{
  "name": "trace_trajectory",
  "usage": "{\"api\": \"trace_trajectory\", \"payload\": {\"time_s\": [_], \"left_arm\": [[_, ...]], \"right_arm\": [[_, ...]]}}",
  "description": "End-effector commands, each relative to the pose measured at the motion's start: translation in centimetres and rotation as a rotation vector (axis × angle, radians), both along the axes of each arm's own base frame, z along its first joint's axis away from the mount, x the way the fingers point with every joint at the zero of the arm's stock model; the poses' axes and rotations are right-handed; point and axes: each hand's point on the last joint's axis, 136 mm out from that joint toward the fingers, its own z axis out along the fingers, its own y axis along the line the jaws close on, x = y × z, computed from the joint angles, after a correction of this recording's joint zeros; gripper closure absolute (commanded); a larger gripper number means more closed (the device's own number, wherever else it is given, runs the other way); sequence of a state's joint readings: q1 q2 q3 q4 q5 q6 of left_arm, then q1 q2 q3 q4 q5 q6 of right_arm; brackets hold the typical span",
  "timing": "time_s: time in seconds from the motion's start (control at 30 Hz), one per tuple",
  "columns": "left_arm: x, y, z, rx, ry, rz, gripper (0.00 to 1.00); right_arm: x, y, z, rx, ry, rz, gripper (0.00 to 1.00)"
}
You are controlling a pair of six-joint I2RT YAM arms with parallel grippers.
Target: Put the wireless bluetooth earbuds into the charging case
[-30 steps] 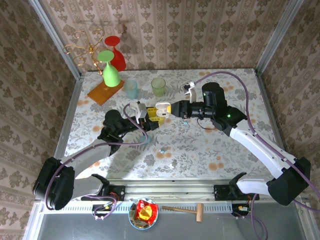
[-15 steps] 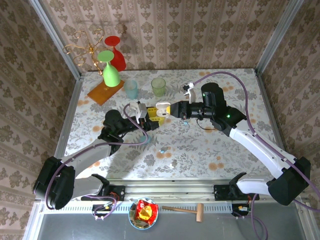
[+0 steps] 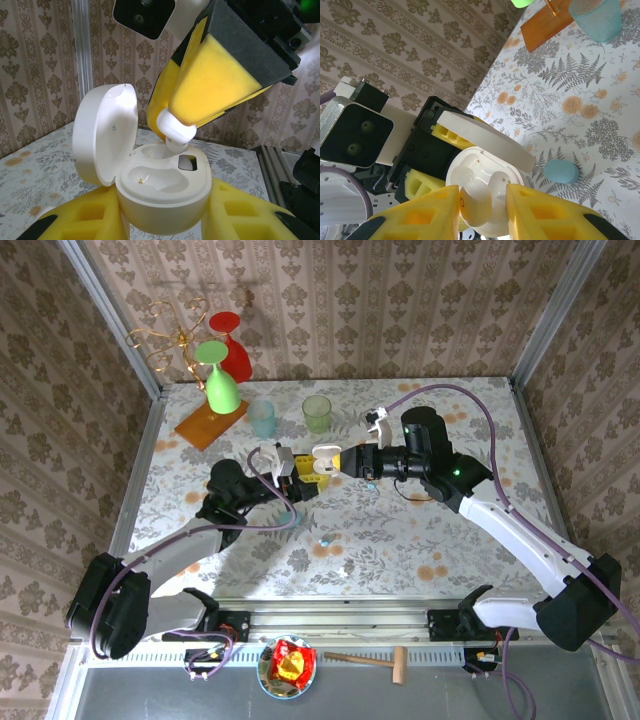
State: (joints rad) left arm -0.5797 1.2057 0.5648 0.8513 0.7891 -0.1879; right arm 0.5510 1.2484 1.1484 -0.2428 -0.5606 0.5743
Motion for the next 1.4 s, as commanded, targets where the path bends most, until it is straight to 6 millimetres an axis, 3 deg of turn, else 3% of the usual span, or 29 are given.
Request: {"api": "trace_trajectory", "payload": {"time_s": [0.0, 0.27, 0.43, 0.6, 0.77, 0.87, 1.0, 1.23, 1.37], "left_arm": [[0.0, 0.2, 2.8, -0.056, -0.071, 0.000, 0.75], [-0.1, 0.3, 2.9, -0.057, -0.078, -0.001, 0.75], [0.0, 0.5, 2.5, -0.053, -0.081, 0.010, 0.75], [0.6, 1.3, 2.2, -0.064, -0.073, 0.043, 0.75], [1.4, 2.5, 2.0, -0.065, -0.071, 0.088, 0.75], [1.7, 3.2, 2.0, -0.064, -0.074, 0.112, 0.75], [2.0, 4.0, 2.2, -0.056, -0.082, 0.151, 0.75], [4.5, 6.3, 1.5, -0.046, -0.073, 0.306, 0.75], [4.9, 6.7, 1.0, -0.034, -0.075, 0.326, 0.75]], "right_arm": [[-0.3, -0.2, -0.1, -0.028, 0.005, 0.001, 0.68], [-0.2, -0.2, -0.8, -0.053, 0.032, -0.003, 0.58], [-0.6, -0.5, 0.4, -0.039, 0.002, -0.005, 0.53], [-1.7, -1.7, 2.2, -0.051, -0.105, -0.010, 0.39], [-1.8, -4.6, 1.6, -0.098, -0.163, -0.132, 0.32], [-0.9, -7.1, -0.5, -0.132, -0.112, -0.270, 0.32], [-1.0, -9.5, -6.2, -0.255, 0.058, -0.390, 0.33], [-4.5, -8.2, -15.7, -0.343, 0.363, -0.376, 0.37], [-6.6, -6.9, -19.4, -0.420, 0.447, -0.391, 0.41]]}}
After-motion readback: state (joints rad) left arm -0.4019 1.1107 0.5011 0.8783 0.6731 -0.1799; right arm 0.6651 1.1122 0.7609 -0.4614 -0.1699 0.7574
